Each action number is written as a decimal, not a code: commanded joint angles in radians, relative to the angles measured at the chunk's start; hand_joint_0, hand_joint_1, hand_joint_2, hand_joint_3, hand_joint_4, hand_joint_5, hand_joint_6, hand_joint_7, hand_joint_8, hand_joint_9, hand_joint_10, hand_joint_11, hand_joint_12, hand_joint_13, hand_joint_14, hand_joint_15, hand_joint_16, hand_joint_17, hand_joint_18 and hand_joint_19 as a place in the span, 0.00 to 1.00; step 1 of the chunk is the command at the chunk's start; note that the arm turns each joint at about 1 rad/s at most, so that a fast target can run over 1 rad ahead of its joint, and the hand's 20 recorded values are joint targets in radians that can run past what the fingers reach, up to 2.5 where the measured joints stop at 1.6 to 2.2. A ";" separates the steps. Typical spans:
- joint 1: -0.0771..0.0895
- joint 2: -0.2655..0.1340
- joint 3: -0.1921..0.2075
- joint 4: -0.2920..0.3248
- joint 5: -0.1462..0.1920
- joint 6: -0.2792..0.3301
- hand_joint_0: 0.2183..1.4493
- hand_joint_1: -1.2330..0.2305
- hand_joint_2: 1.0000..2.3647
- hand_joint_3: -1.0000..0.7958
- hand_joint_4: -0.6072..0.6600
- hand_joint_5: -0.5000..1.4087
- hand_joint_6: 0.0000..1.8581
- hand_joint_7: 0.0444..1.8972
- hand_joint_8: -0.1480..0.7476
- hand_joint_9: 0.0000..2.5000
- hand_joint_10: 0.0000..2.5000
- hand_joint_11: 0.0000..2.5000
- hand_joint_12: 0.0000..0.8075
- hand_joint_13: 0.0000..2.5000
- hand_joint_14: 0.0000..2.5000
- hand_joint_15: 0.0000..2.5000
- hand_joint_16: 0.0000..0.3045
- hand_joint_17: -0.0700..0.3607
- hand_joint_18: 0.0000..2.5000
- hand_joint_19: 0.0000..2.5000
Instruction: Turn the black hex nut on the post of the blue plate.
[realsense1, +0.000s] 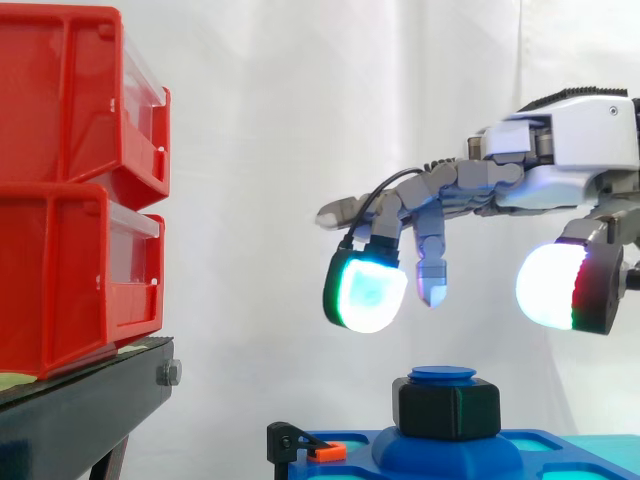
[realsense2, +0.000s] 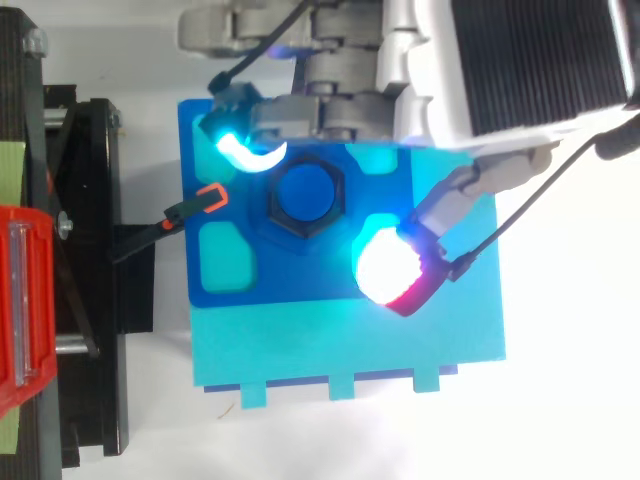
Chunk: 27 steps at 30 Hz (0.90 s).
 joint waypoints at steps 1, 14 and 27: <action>0.013 -0.022 0.000 0.051 0.000 0.023 0.14 0.54 0.00 0.28 0.86 0.16 0.27 0.48 0.42 0.02 0.79 0.00 0.24 0.02 0.00 0.06 0.12 0.35 0.03 0.07; 0.027 -0.027 -0.018 0.053 -0.002 0.030 0.13 0.59 0.00 0.28 0.88 0.17 0.27 0.48 0.43 0.02 0.82 0.00 0.24 0.02 0.00 0.07 0.12 0.35 0.03 0.08; 0.024 -0.027 -0.043 0.079 -0.025 0.035 0.12 0.69 0.00 0.28 0.93 0.18 0.27 0.49 0.44 0.02 0.83 0.00 0.26 0.03 0.00 0.06 0.13 0.37 0.03 0.08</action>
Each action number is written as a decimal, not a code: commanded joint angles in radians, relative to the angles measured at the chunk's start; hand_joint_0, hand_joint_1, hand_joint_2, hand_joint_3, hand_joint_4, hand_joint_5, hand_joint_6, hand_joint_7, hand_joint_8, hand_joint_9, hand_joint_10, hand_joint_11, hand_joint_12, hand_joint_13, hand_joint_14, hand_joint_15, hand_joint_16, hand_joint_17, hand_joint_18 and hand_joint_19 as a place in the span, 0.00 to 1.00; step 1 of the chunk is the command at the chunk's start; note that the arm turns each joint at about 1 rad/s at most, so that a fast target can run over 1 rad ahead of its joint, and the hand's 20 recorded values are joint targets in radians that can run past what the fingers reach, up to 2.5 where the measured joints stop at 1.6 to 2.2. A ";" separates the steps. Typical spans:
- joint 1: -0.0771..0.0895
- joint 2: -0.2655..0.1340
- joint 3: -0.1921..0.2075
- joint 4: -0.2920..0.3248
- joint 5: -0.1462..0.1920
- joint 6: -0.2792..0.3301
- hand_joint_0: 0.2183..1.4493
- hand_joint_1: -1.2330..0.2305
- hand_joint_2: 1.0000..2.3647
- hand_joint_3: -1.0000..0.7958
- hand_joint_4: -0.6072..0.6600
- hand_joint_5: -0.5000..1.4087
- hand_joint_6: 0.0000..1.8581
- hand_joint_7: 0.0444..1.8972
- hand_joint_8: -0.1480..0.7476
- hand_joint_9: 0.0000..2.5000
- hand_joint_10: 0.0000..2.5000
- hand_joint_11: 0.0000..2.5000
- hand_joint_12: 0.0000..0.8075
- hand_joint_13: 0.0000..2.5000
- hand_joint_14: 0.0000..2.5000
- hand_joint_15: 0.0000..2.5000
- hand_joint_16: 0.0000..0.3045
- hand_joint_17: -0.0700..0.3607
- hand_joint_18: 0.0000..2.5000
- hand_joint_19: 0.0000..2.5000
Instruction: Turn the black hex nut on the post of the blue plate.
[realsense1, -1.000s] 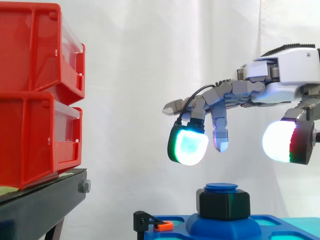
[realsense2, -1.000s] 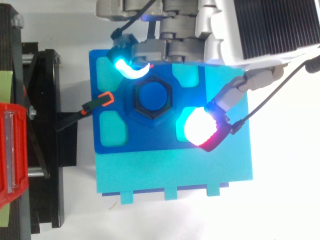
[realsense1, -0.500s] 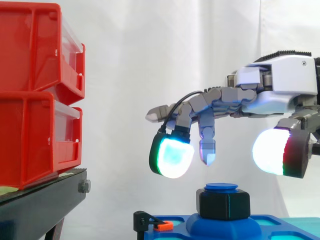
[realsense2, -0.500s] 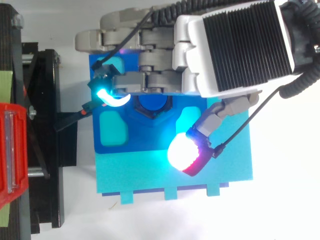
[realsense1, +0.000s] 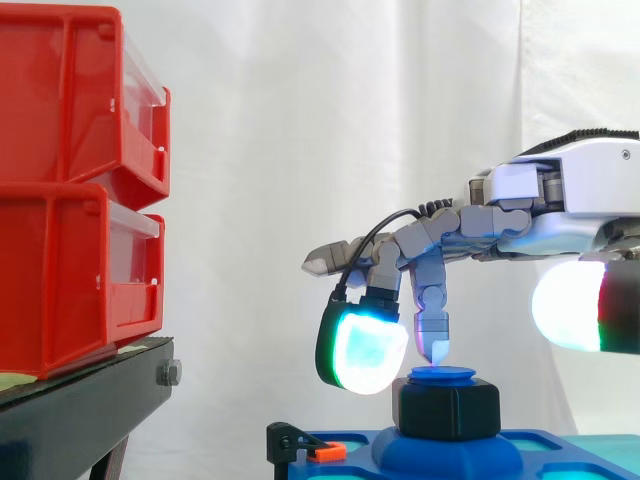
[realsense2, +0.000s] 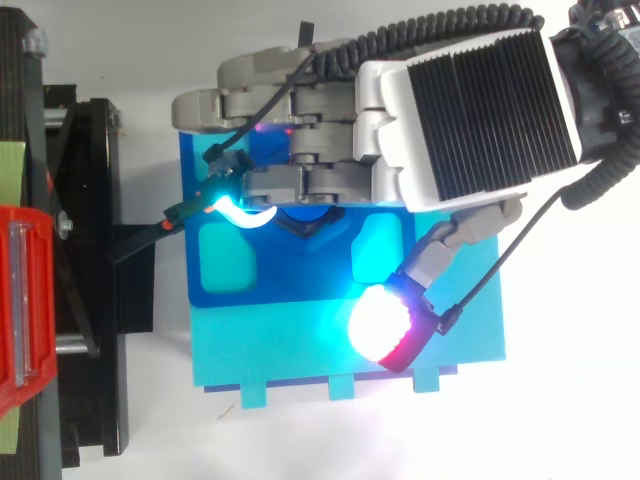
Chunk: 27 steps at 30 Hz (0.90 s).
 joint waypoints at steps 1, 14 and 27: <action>0.000 0.000 -0.001 0.005 -0.002 0.003 0.12 0.69 0.00 0.28 0.93 0.19 0.27 0.49 0.44 0.02 0.82 0.00 0.26 0.03 0.00 0.06 0.13 0.37 0.03 0.08; 0.003 -0.023 0.001 0.045 -0.010 0.021 0.12 0.74 0.00 0.28 0.96 0.19 0.27 0.48 0.44 0.03 0.80 0.00 0.26 0.03 0.00 0.07 0.13 0.37 0.02 0.08; -0.007 -0.023 0.008 0.059 -0.021 0.022 0.11 0.81 0.00 0.28 0.95 0.20 0.27 0.44 0.43 0.05 0.66 0.00 0.29 0.03 0.00 0.07 0.15 0.40 0.01 0.07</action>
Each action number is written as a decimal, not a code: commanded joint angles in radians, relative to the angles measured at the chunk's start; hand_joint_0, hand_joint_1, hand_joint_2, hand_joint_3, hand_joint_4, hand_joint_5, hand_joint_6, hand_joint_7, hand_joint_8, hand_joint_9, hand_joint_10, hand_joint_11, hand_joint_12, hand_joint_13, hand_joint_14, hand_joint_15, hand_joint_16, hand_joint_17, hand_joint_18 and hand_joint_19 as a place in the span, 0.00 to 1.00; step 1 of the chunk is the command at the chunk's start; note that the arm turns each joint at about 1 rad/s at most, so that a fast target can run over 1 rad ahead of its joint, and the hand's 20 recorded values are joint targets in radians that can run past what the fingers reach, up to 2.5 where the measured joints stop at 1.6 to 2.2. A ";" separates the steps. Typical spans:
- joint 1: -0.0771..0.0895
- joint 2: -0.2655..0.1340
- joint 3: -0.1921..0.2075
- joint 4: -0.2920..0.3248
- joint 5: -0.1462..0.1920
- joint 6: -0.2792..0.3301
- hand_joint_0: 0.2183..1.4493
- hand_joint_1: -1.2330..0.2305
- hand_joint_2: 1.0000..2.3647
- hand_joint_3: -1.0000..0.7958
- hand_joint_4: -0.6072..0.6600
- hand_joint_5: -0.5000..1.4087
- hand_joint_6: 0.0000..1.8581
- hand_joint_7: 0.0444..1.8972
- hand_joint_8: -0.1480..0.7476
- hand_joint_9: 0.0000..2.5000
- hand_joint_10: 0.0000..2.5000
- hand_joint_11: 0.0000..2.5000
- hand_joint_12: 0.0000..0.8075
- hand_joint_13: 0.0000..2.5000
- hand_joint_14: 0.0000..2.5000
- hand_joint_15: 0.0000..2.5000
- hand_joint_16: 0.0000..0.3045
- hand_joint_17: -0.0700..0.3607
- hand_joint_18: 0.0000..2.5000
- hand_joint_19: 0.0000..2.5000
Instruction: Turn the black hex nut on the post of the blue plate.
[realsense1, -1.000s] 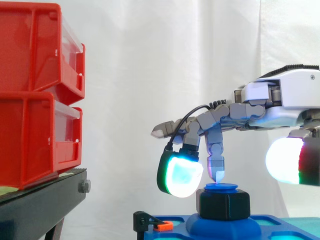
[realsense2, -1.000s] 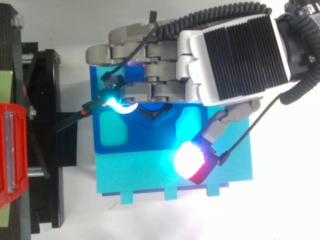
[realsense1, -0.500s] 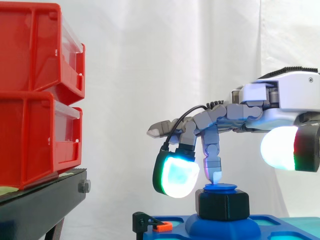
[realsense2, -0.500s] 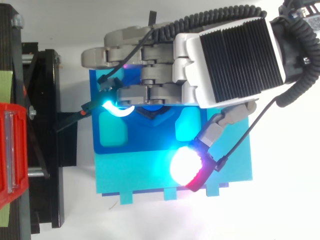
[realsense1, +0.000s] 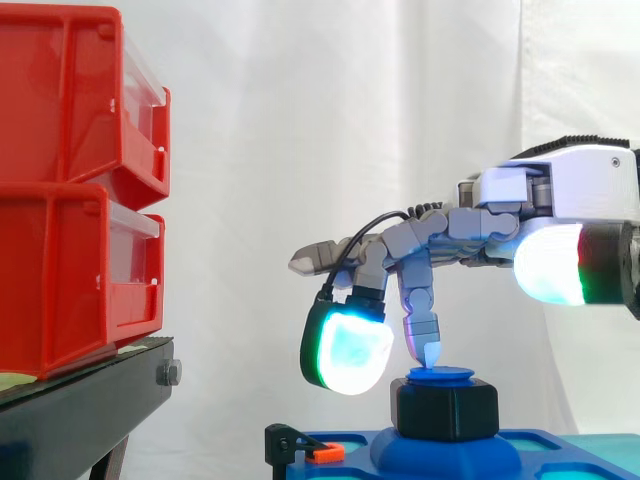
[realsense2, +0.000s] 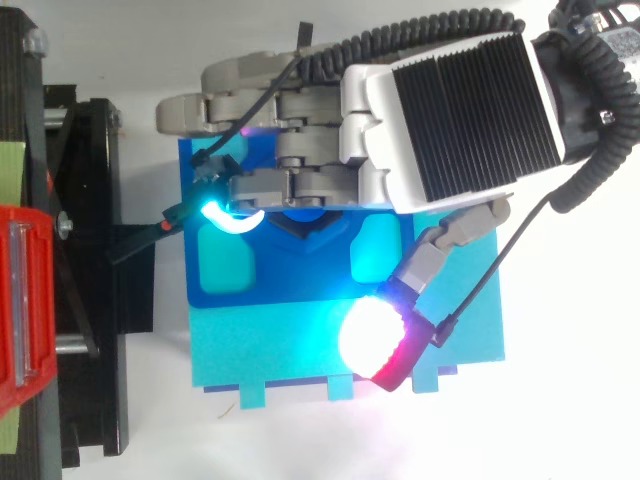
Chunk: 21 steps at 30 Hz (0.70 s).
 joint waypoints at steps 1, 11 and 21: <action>-0.003 0.000 0.000 0.010 -0.001 0.000 0.10 0.84 0.00 0.28 0.96 0.20 0.27 0.43 0.42 0.06 0.63 0.00 0.30 0.03 0.00 0.06 0.16 0.42 0.00 0.07; -0.008 0.000 0.000 0.008 -0.002 0.002 0.09 0.86 0.00 0.28 0.96 0.21 0.27 0.41 0.40 0.06 0.43 0.00 0.32 0.00 0.00 0.04 0.18 0.45 0.00 0.00; -0.008 0.000 0.000 0.008 -0.002 0.000 0.09 0.70 0.00 0.28 0.79 0.15 0.27 0.39 0.36 0.00 0.29 0.00 0.32 0.00 0.00 0.03 0.19 0.47 0.00 0.00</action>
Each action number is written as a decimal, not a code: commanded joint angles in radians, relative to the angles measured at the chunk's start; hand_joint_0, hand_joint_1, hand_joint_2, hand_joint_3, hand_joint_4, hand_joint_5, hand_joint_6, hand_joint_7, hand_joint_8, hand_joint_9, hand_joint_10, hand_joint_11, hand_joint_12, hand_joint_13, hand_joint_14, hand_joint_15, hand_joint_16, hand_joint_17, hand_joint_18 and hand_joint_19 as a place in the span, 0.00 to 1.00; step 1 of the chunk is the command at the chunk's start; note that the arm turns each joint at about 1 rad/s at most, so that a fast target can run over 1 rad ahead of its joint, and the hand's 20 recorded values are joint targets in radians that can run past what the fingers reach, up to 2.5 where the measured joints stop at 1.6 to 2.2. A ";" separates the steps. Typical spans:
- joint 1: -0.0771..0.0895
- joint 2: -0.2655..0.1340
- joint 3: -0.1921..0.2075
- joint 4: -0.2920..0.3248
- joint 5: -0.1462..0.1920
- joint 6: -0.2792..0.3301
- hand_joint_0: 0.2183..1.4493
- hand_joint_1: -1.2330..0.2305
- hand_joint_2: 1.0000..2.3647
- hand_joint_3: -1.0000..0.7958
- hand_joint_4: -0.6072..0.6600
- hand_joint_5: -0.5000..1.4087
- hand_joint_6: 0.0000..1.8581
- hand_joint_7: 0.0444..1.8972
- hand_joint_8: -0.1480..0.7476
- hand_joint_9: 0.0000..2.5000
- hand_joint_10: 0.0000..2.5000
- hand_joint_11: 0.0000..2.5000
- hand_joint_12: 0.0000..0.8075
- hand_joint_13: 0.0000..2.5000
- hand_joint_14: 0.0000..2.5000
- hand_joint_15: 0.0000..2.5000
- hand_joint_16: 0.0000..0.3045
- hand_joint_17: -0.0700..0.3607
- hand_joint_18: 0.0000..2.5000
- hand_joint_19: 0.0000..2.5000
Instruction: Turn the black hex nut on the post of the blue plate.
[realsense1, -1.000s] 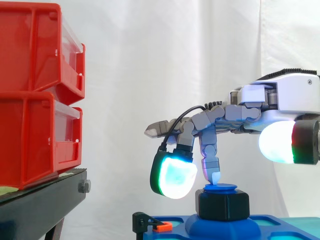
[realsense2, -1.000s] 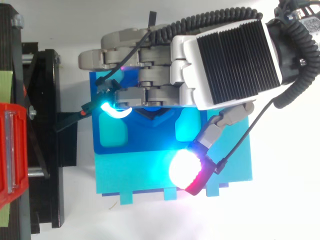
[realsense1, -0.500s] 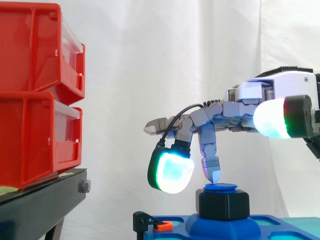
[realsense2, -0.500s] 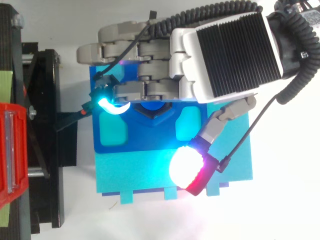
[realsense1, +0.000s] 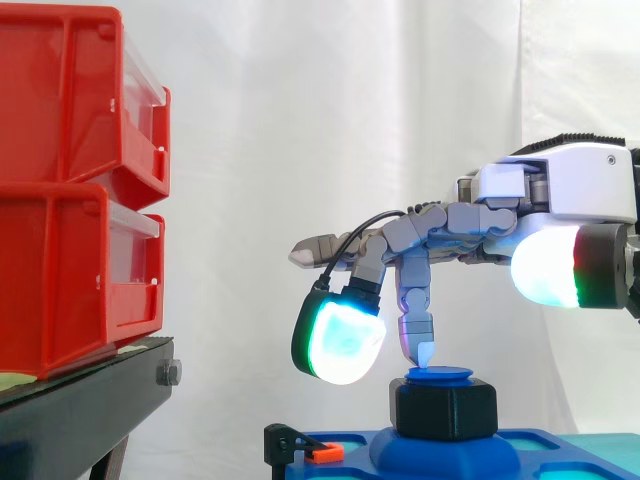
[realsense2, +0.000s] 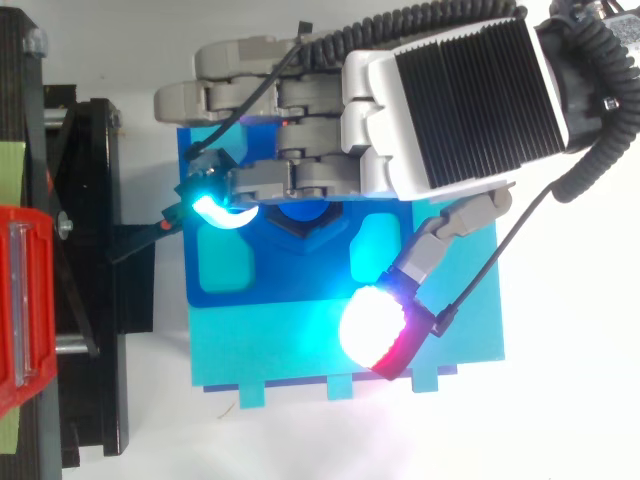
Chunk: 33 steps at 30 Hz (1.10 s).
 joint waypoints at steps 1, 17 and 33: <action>0.000 0.000 0.000 0.002 0.000 -0.001 0.09 0.70 0.00 0.28 0.79 0.15 0.27 0.40 0.36 0.00 0.29 0.00 0.32 0.00 0.00 0.02 0.19 0.47 0.00 0.00; -0.006 0.000 0.000 -0.001 0.000 0.000 0.10 0.68 0.00 0.28 0.63 0.11 0.27 0.37 0.34 0.00 0.00 0.00 0.35 0.00 0.00 0.02 0.20 0.48 0.00 0.00; -0.014 0.000 0.000 -0.030 -0.002 -0.006 0.11 0.68 0.00 0.28 0.72 0.13 0.27 0.40 0.33 0.00 0.00 0.00 0.33 0.00 0.00 0.03 0.19 0.46 0.00 0.00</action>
